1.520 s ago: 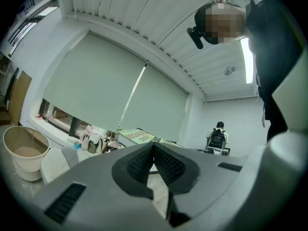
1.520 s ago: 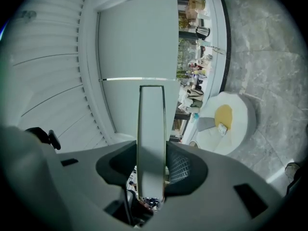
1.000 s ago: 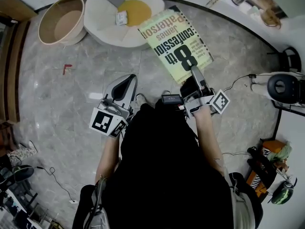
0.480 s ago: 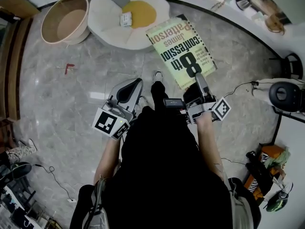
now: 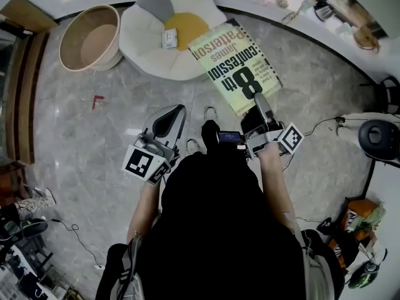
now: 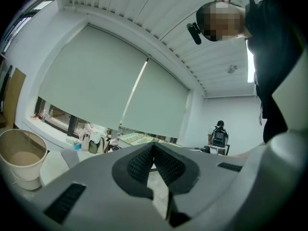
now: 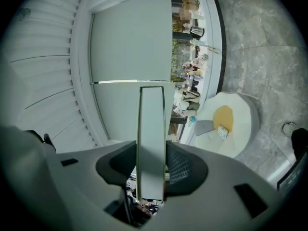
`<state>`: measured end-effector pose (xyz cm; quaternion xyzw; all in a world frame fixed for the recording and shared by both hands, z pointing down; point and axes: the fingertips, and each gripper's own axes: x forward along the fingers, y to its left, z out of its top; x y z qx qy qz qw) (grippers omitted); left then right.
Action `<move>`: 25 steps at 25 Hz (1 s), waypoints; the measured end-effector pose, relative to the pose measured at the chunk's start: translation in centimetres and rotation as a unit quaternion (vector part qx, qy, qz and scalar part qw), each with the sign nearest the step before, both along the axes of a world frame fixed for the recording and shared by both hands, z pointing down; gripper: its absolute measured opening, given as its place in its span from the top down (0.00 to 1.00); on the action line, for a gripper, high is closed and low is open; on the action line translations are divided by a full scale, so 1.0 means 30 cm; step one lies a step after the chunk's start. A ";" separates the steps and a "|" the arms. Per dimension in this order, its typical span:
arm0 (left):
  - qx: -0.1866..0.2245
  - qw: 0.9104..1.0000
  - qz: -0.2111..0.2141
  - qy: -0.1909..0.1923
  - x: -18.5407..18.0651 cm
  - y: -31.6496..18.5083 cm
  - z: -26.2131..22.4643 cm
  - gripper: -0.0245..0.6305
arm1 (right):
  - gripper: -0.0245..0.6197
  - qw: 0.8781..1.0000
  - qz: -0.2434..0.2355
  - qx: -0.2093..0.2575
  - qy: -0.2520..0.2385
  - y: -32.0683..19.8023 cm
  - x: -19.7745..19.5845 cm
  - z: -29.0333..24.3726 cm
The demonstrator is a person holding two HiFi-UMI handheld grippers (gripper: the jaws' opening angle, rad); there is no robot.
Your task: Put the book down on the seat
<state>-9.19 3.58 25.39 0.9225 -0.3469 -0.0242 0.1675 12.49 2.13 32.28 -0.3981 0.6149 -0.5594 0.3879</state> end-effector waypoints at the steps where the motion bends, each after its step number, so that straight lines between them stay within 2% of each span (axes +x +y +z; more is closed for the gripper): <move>1: 0.005 1.000 -0.001 -0.002 -0.003 0.000 -0.010 0.95 | 0.68 1.000 0.000 0.000 -0.001 0.001 0.000 0.001; 4: 0.015 1.000 -0.006 0.004 -0.016 -0.005 -0.049 0.95 | 0.68 1.000 0.003 -0.001 -0.001 0.003 -0.001 -0.006; 11: 0.004 0.999 -0.037 -0.010 -0.059 -0.005 -0.038 0.94 | 0.68 1.000 -0.004 0.000 -0.002 -0.006 -0.004 0.001; 14: 0.014 0.999 -0.050 0.003 -0.055 -0.006 -0.053 0.95 | 0.68 1.000 -0.011 0.004 -0.003 -0.005 0.005 0.004; 20: 0.019 0.997 -0.070 -0.004 -0.039 0.013 -0.077 0.94 | 0.68 1.000 -0.026 0.005 -0.013 -0.010 0.009 0.007; 25: -0.021 0.996 -0.082 -0.002 -0.059 0.014 -0.074 0.95 | 0.68 0.999 -0.027 -0.025 -0.005 0.002 0.007 -0.012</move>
